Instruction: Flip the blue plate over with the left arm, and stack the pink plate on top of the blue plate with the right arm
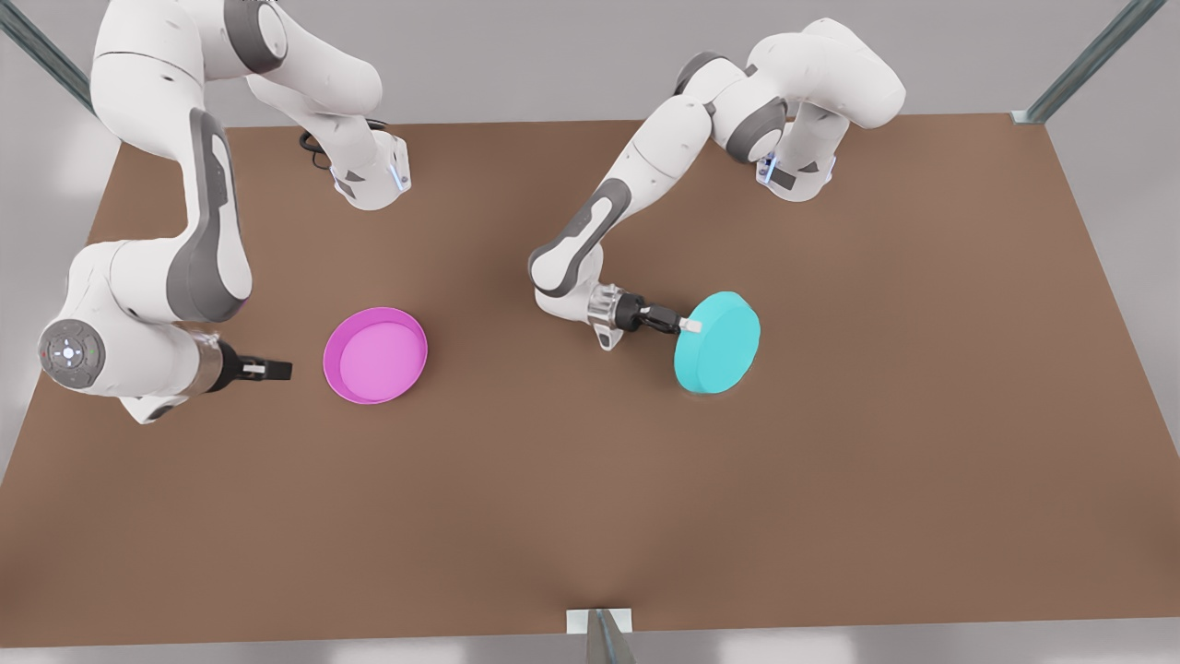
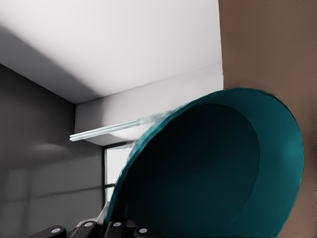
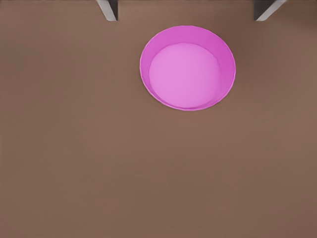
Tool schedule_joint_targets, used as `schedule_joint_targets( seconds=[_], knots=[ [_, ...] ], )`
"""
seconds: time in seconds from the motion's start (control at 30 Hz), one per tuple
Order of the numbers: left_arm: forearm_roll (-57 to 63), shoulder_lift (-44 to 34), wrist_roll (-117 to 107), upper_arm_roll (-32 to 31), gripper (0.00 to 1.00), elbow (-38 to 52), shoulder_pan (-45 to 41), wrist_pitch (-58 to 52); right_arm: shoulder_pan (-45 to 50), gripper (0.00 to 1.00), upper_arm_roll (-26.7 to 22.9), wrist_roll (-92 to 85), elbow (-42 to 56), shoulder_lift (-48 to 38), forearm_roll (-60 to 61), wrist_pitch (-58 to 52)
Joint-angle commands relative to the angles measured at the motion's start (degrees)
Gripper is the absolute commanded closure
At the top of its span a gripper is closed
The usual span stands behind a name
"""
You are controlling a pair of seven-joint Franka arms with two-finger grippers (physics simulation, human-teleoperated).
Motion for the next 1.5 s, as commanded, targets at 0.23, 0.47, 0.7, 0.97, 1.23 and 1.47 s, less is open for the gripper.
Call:
schedule_joint_targets(
  seconds=[0.23, 0.47, 0.7, 0.97, 1.23, 1.47],
  knots=[
    [-2.5, 0.6, -2.4, -0.1, 0.0, 0.7, -0.2, 0.1, -4.3, 0.0, 0.1, -5.0, -5.9, 1.4, 0.1, 8.2],
    [-4.5, 0.7, -2.3, -2.2, 0.0, 4.0, -0.2, 0.0, -6.1, 0.0, 0.1, -8.6, -9.7, 1.3, 0.0, 13.4],
    [-7.8, 1.8, -2.3, -4.3, 0.0, 8.7, -0.3, -0.6, -10.1, 0.0, 0.1, -15.4, -17.2, 1.3, 0.0, 23.6],
    [-9.2, 3.3, -2.3, -7.3, 0.0, 12.5, -1.1, -1.9, -12.5, 0.0, 0.5, -24.5, -27.7, 2.9, 6.1, 31.0],
    [-17.3, 4.6, -8.6, -9.1, 0.0, 17.1, -2.6, -1.3, -12.1, 0.0, 2.0, -24.5, -32.2, 5.9, 7.5, 36.1],
    [-24.6, 4.7, -17.7, -12.5, 0.0, 19.3, -2.6, -1.2, -11.9, 0.0, 3.0, -30.1, -34.6, 5.9, 7.5, 37.9]
  ],
)
